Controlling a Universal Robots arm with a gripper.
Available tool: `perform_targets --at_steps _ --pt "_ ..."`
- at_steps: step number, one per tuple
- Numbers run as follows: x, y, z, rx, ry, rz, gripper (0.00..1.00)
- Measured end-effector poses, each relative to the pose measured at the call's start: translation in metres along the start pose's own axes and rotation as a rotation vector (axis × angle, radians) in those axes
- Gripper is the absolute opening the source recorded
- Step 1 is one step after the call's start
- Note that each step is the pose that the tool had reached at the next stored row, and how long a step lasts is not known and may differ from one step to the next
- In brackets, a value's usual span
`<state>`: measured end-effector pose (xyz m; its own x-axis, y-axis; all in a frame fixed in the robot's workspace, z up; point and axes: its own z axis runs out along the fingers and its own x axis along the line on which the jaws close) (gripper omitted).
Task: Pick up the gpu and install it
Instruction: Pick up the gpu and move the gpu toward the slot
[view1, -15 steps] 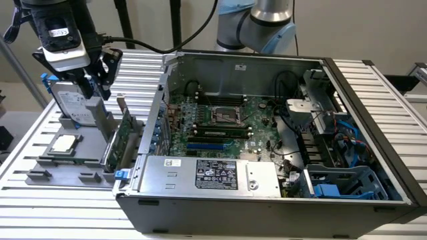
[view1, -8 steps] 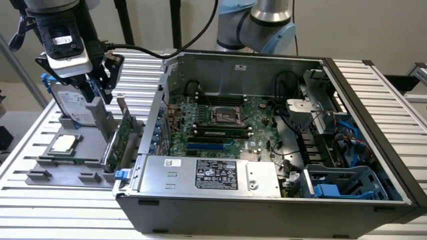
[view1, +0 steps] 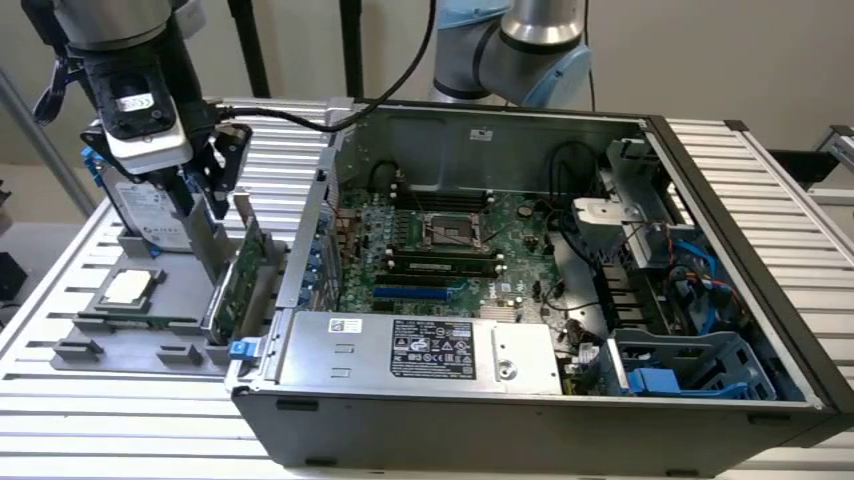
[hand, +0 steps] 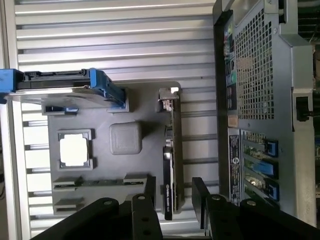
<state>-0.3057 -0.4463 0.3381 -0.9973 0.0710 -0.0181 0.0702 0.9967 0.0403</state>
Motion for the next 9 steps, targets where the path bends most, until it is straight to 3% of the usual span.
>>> perform_targets --at_steps 9 --pt "0.0 -0.0007 0.0164 0.0003 -0.0007 0.0 0.0"
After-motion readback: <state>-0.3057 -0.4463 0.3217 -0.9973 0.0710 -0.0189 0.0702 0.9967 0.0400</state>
